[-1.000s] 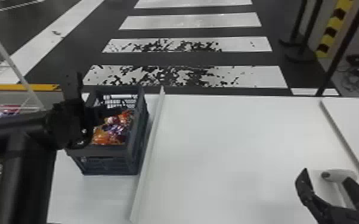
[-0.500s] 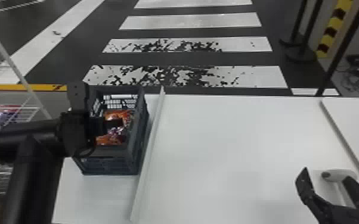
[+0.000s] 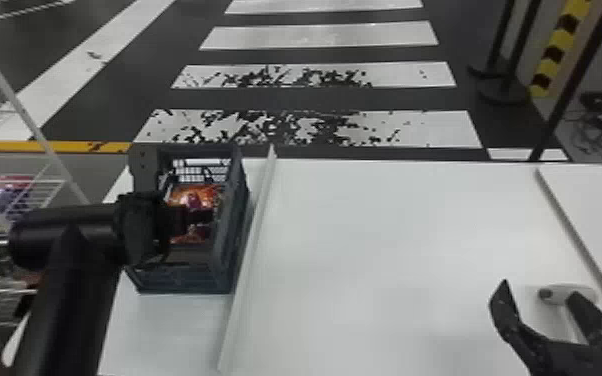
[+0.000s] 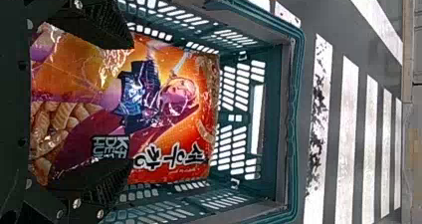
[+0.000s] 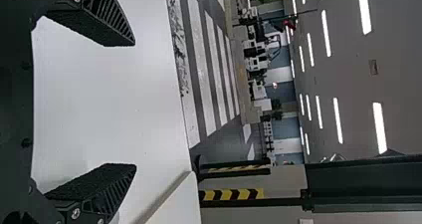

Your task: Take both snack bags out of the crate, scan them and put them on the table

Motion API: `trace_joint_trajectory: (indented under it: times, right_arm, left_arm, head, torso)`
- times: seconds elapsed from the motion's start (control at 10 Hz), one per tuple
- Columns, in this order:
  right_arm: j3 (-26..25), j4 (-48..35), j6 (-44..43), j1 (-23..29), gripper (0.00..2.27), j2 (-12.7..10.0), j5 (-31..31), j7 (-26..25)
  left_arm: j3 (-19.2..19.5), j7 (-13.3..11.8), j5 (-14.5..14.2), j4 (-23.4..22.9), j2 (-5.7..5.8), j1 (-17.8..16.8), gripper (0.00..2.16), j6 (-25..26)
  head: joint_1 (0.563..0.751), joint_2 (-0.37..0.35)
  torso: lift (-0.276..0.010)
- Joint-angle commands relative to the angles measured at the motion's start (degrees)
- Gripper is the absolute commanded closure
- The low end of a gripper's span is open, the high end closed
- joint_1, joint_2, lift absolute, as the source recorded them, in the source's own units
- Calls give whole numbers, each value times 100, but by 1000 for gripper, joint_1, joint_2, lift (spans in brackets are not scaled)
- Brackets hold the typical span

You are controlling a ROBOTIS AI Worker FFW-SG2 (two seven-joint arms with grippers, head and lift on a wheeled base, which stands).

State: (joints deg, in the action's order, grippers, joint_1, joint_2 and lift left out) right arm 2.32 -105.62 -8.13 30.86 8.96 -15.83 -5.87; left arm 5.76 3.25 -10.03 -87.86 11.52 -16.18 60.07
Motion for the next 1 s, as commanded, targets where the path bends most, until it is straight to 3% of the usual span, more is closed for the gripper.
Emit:
trace_joint_trajectory:
  times: [0.0, 0.5, 0.7, 0.9]
  right_arm:
    - [-4, 15, 1, -10, 124, 26, -25, -1]
    - [31, 112, 36, -133, 124, 35, -34, -1]
    - [31, 173, 36, -159, 124, 35, -25, 7]
    - [31, 200, 36, -177, 124, 35, -25, 7]
  left_arm:
    - [-31, -8, 27, 279, -9, -158, 205, -140]
    - [-102, -272, 185, 903, -44, -351, 211, -316]
    - [-93, -439, 273, 964, -35, -377, 660, -298]
    - [-84, -571, 423, 1034, -53, -465, 1467, -210]
  head:
    - [695, 110]
    - [695, 102]
    - [695, 101]
    - [695, 97]
  torso:
    - [-95]
    - [-95]
    - [-95]
    - [-95]
